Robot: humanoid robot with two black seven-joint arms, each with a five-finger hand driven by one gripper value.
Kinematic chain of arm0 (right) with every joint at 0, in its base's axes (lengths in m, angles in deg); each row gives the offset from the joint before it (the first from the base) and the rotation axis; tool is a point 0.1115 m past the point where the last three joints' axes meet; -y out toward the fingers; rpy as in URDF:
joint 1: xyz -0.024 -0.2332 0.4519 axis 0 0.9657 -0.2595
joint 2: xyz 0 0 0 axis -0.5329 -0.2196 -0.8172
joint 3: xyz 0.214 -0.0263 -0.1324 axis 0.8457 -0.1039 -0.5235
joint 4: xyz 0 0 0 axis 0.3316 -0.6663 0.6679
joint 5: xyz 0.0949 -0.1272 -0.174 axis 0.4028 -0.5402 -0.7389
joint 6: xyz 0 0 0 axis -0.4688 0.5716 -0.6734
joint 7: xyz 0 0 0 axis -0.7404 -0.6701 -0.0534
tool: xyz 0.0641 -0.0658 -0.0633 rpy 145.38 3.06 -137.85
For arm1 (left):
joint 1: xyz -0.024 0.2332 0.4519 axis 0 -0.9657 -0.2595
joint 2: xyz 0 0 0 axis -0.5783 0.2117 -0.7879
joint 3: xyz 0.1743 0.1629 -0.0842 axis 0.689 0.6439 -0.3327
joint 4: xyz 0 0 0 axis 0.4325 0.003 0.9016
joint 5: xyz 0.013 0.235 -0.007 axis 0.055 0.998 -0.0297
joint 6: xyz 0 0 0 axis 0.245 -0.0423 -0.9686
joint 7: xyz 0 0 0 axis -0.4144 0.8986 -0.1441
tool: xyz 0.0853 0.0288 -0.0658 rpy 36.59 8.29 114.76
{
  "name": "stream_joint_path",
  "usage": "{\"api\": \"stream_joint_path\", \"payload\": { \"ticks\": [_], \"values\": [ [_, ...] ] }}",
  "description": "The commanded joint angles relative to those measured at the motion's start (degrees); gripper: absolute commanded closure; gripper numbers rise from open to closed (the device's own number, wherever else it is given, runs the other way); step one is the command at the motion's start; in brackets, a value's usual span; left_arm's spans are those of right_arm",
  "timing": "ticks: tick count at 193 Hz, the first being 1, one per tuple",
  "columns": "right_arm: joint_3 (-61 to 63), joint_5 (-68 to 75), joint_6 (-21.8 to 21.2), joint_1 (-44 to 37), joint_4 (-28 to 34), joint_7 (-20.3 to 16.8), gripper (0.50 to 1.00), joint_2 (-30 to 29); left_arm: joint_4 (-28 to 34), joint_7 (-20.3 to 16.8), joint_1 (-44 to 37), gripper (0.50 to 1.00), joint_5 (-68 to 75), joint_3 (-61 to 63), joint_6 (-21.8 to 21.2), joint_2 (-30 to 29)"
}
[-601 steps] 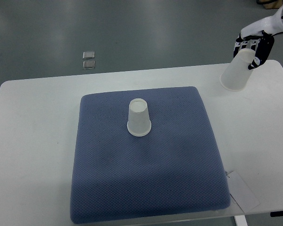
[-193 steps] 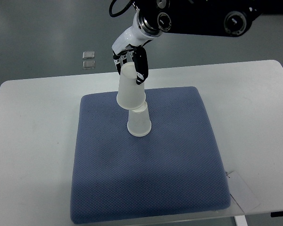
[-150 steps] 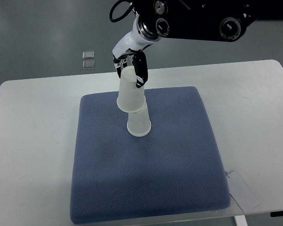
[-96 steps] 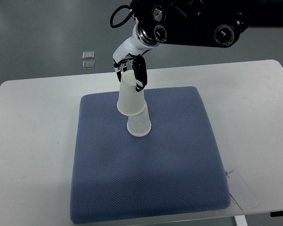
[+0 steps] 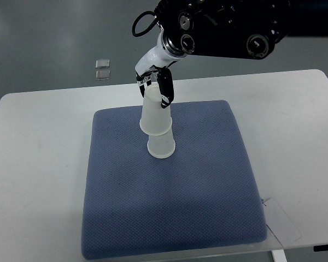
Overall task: Stack paper cups
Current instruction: 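Lower the held cup down over the cup on the pad, then open the right hand and lift it off the stacked cups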
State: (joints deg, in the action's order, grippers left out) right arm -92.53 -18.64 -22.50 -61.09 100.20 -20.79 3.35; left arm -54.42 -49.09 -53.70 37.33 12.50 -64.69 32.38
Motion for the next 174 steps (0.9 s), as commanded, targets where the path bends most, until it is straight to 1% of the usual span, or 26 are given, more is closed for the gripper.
{"api": "stream_joint_path", "payload": {
  "ticks": [1, 46, 72, 90, 108, 124, 174],
  "values": [
    [-0.08, -0.01, 0.13, 0.15, 0.0, 0.0, 0.816, 0.0, 0.0, -0.01, 0.08, 0.5, 0.0, -0.08, 0.0, 0.0],
    [-0.17, -0.18, 0.3, 0.77, -0.79, 0.0, 0.801, 0.0, 0.0, -0.01, 0.0, 0.5, 0.0, 0.01, 0.0, 0.0],
    [-0.17, -0.8, 0.3, 1.21, -0.88, 0.0, 0.783, 0.09, 0.0, -0.01, 0.0, 0.5, 0.0, -0.08, 0.0, 0.0],
    [-0.17, -0.97, 0.3, 1.47, -0.88, 0.0, 0.752, 0.09, 0.0, -0.01, 0.0, 0.5, 0.0, 0.01, 0.0, 0.0],
    [-0.25, -1.06, 0.3, 1.65, -0.88, 0.0, 0.742, 0.09, 0.0, -0.01, 0.0, 0.5, 0.0, 0.01, 0.0, 0.0],
    [-0.25, -1.06, 0.39, 2.0, -0.88, 0.0, 0.718, 0.09, 0.0, -0.01, 0.09, 0.5, 0.0, 0.01, 0.0, 0.0],
    [-0.25, -0.97, 0.48, 2.09, -1.32, 0.0, 0.683, 0.09, 0.0, -0.01, 0.0, 0.5, 0.0, -0.08, 0.0, 0.0]
  ]
}}
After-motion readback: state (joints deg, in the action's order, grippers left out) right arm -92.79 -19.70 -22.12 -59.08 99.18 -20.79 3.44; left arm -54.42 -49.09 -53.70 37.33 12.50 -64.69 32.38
